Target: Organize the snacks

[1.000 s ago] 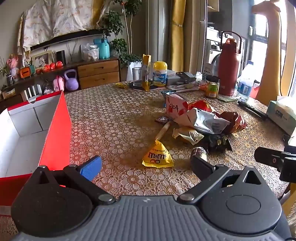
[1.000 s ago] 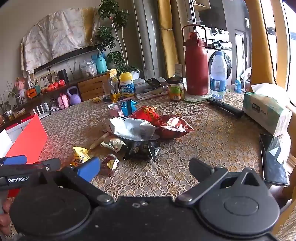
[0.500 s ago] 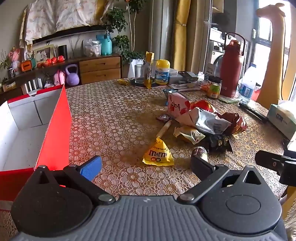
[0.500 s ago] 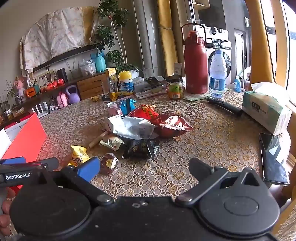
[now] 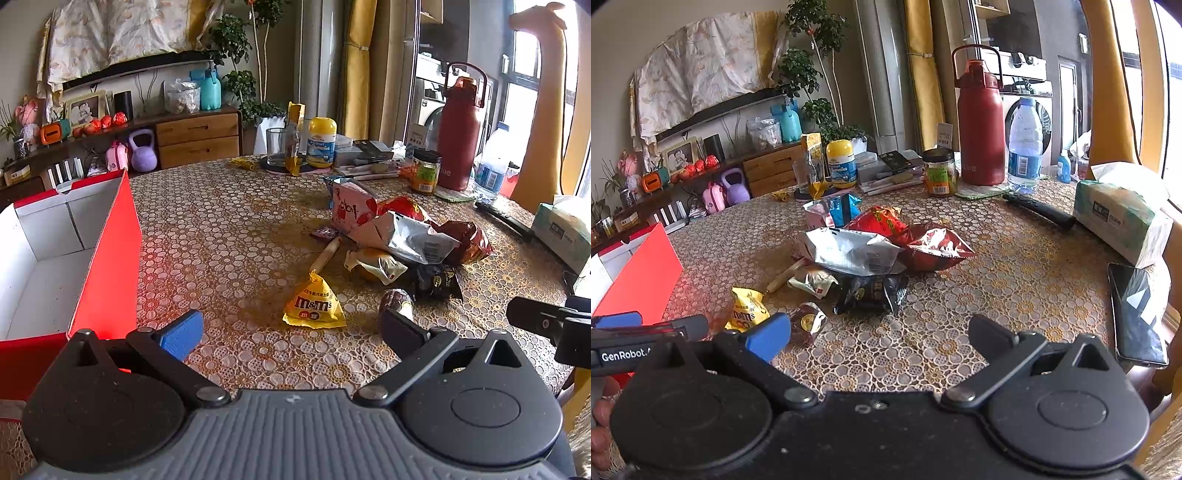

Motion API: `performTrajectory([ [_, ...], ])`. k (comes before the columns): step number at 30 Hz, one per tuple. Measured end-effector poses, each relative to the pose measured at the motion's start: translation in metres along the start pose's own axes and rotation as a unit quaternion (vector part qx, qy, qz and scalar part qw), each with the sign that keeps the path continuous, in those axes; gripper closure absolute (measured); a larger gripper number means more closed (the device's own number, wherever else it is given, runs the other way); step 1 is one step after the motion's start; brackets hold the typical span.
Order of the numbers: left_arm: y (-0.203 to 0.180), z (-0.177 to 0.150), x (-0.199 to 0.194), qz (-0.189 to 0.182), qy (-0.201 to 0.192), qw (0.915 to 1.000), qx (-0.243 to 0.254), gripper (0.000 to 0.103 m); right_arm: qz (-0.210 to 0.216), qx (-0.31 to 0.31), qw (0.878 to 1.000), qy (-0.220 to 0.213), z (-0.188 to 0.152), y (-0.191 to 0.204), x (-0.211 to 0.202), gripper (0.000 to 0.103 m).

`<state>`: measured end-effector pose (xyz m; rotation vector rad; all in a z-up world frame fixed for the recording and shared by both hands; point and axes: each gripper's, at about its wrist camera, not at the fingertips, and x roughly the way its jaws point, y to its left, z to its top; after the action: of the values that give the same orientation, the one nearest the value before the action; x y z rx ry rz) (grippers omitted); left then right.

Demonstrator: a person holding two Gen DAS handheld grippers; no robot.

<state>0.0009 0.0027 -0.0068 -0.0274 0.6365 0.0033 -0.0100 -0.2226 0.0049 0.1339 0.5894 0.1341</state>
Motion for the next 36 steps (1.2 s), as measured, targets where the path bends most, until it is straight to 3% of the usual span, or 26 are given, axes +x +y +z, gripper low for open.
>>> performTrajectory([
  [36,-0.002,0.0012,-0.002,0.001,-0.001,1.0,0.005,0.0,-0.001,0.0,1.0,0.002,0.0006,-0.0002,-0.001,0.0],
])
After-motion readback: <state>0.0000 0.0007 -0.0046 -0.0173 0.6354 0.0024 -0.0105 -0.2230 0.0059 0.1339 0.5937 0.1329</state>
